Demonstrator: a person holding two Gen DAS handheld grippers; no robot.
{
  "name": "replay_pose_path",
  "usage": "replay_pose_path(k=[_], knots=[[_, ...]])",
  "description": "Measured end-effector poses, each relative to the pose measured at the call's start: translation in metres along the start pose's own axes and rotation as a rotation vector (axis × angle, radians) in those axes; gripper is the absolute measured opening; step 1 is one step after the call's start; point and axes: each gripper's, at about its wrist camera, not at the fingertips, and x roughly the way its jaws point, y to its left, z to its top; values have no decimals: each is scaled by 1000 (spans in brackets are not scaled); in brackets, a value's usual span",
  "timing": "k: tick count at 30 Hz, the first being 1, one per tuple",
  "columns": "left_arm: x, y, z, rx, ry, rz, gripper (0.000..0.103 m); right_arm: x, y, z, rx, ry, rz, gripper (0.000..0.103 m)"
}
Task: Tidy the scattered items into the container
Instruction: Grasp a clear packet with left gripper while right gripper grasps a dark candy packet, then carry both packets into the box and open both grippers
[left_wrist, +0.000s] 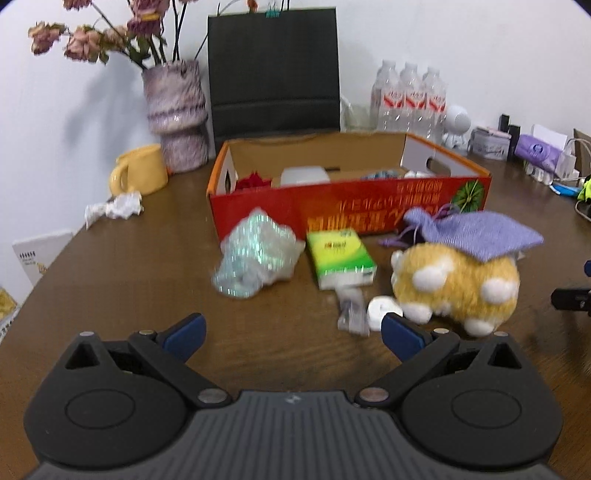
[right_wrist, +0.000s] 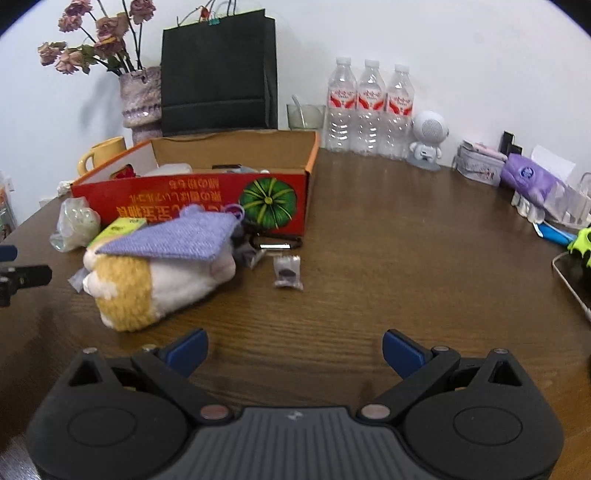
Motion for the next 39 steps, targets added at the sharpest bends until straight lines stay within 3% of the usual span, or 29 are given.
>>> replay_pose_path(k=[10, 18, 22, 28, 32, 34, 35, 39], knots=[[20, -2, -1, 5, 45, 24, 102, 13, -3, 1, 2, 28, -10, 101], [38, -4, 5, -2, 90, -18, 93, 30, -3, 7, -21, 34, -11, 97], [45, -6, 11, -7, 92, -48, 83, 41, -3, 17, -28, 23, 5, 92], [50, -11, 16, -4, 73, -72, 54, 57, 1, 31, -38, -3, 12, 74], [50, -13, 18, 2, 63, -87, 32, 64, -7, 39, 5, -8, 27, 52], [49, -15, 18, 14, 58, -106, 19, 66, -9, 40, 8, -14, 22, 36], [49, -15, 17, 13, 57, -117, 18, 65, -10, 41, 12, -14, 28, 21], [48, -17, 16, 15, 48, -124, 17, 62, -9, 39, 10, -19, 44, 20]])
